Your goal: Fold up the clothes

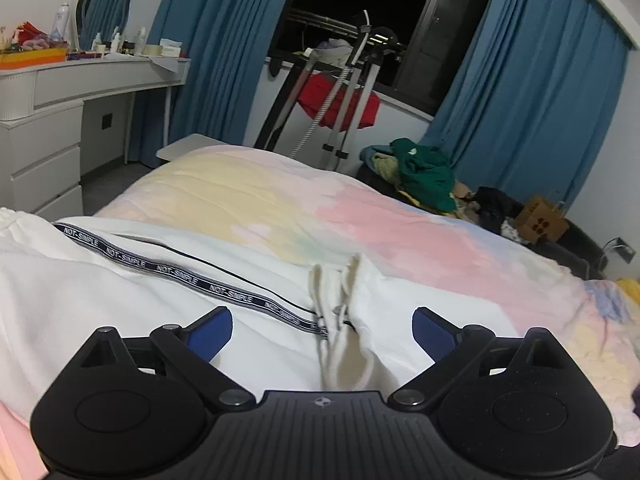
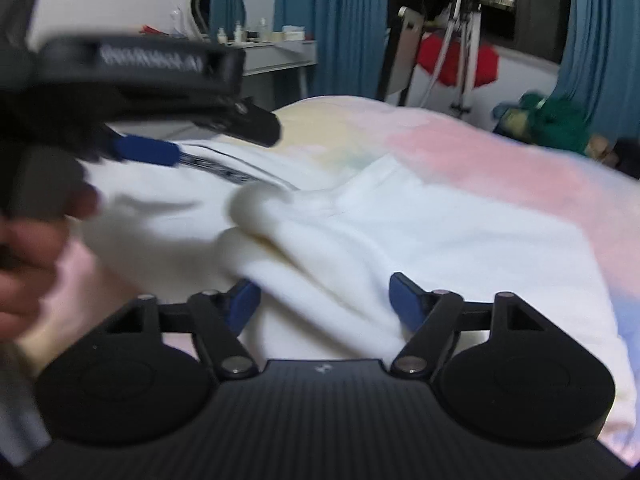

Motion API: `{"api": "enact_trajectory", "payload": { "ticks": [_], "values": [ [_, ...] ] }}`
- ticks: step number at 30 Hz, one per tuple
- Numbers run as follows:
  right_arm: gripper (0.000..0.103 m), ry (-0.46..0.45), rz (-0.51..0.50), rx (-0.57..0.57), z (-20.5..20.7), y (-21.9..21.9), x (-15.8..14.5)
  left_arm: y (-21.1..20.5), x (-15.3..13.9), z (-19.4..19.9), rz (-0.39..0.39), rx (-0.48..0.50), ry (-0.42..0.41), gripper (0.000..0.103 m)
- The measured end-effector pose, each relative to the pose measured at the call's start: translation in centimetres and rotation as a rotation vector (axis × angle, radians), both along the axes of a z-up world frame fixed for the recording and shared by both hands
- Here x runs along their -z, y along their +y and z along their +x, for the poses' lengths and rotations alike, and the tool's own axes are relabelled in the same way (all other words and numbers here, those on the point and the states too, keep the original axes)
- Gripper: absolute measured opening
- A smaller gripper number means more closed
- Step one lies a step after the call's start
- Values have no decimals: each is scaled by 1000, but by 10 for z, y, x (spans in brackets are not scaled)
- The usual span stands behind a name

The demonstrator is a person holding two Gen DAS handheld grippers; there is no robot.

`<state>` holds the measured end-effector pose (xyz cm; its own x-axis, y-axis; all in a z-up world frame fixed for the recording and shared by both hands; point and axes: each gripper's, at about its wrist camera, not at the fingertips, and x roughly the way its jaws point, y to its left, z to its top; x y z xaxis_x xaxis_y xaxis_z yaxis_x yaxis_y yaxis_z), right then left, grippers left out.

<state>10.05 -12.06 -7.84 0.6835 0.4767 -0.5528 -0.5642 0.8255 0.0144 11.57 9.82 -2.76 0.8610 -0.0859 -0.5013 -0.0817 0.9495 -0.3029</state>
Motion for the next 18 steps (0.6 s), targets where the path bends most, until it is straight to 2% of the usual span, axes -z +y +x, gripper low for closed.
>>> {"api": "enact_trajectory", "payload": {
  "ticks": [4, 7, 9, 10, 16, 18],
  "values": [
    [75, -35, 69, 118, -6, -38, -19, -8, 5, -4, -17, 41, 12, 90],
    [77, -62, 120, 207, -11, -66, -33, -14, 9, -5, -31, 69, 27, 83],
    [77, -80, 154, 266, -14, -85, -42, -19, 14, -3, -28, 77, 41, 75],
    [77, -92, 144, 310, -8, -92, -40, -22, 16, -3, -15, 86, 45, 73],
    [77, 147, 116, 519, 42, -121, 17, -40, 27, 2, 55, 121, 55, 54],
    [79, 166, 100, 532, 46, -118, 26, -44, 29, 5, 57, 126, 54, 47]
  ]
}}
